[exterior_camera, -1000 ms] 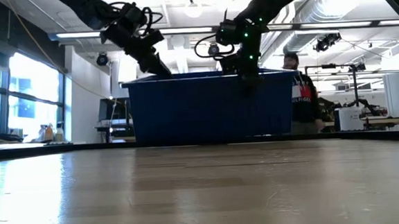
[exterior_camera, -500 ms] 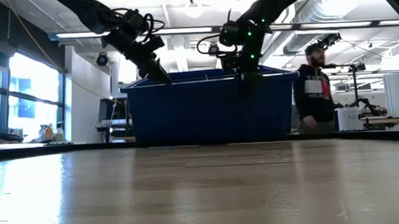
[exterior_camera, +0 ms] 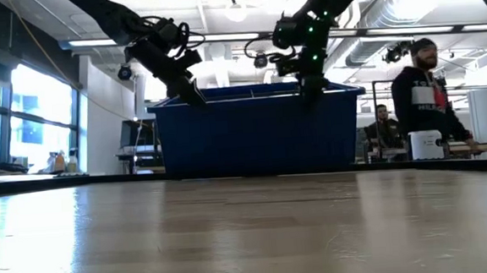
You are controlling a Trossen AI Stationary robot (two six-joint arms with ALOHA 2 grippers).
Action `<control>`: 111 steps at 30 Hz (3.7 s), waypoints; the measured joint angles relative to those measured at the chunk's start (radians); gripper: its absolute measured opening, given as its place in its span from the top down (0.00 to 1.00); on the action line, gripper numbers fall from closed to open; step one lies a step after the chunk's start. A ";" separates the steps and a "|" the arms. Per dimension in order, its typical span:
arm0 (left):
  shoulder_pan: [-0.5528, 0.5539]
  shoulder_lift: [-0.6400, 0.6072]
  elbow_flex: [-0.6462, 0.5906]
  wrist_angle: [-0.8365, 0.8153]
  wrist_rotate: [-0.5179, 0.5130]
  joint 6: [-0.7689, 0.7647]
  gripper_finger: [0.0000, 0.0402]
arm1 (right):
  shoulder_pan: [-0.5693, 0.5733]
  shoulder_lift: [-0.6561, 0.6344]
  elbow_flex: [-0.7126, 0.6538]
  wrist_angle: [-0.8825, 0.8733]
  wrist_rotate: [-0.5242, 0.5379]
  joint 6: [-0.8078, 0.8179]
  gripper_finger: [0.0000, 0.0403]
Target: Sort blocks
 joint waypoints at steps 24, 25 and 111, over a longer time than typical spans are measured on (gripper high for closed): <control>0.059 0.066 0.005 -0.064 -0.043 0.009 0.66 | -0.178 -0.034 -0.003 -0.135 -0.119 0.007 0.64; 0.058 0.067 0.005 -0.062 -0.044 0.018 0.68 | -0.181 -0.034 -0.003 -0.135 -0.116 0.000 0.65; -0.249 -0.023 0.183 -0.596 -0.461 -0.291 0.53 | 0.149 -0.202 -0.214 0.088 -0.071 0.224 0.54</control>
